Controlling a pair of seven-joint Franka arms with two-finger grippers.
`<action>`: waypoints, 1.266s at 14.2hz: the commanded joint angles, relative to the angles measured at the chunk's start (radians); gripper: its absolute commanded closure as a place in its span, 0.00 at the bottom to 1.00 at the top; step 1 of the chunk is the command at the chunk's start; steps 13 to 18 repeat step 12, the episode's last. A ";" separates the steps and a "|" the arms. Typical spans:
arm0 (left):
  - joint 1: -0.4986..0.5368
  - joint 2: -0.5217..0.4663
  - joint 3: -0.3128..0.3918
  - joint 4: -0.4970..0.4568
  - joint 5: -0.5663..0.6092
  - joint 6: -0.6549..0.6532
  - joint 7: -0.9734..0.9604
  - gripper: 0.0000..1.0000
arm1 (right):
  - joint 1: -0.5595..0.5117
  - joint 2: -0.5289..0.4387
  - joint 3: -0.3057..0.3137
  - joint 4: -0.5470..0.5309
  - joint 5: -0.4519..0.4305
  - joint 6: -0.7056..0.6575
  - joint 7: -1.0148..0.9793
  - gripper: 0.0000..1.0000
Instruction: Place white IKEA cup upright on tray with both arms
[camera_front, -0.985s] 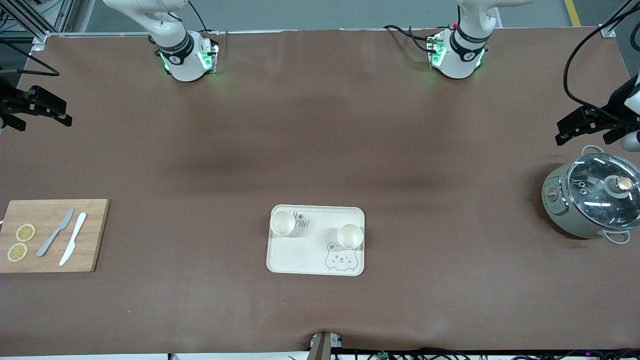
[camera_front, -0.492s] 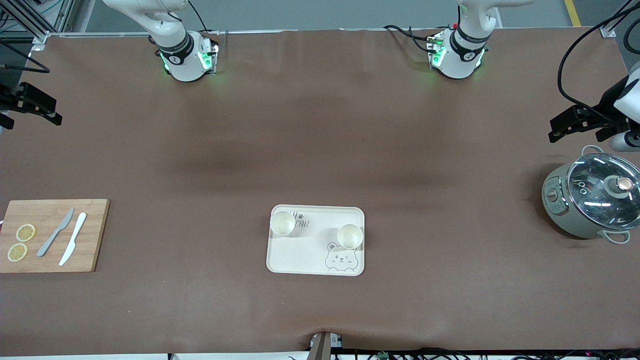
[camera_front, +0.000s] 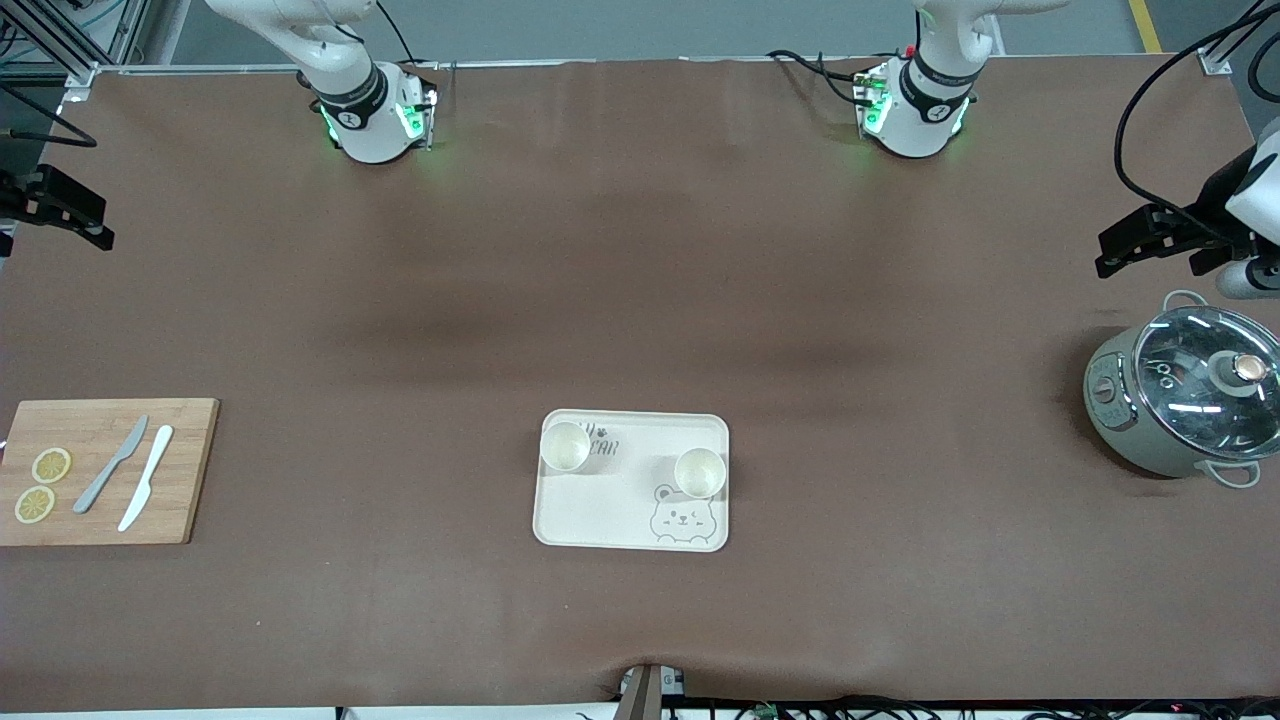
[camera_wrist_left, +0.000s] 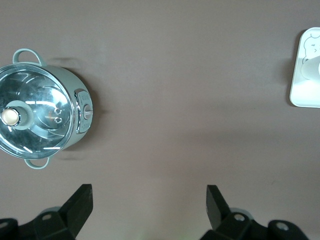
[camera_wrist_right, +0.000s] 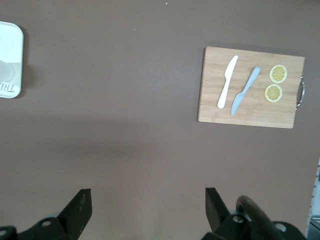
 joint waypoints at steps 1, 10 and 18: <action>0.008 0.005 0.000 0.019 -0.012 -0.019 -0.011 0.00 | -0.012 0.012 0.000 0.021 -0.009 -0.019 -0.007 0.00; 0.001 0.006 0.002 0.045 -0.011 -0.034 -0.032 0.00 | -0.057 0.010 0.000 0.013 0.068 -0.050 -0.018 0.00; 0.001 0.008 0.002 0.045 -0.011 -0.034 -0.036 0.00 | -0.052 0.007 0.003 0.015 0.068 -0.048 -0.018 0.00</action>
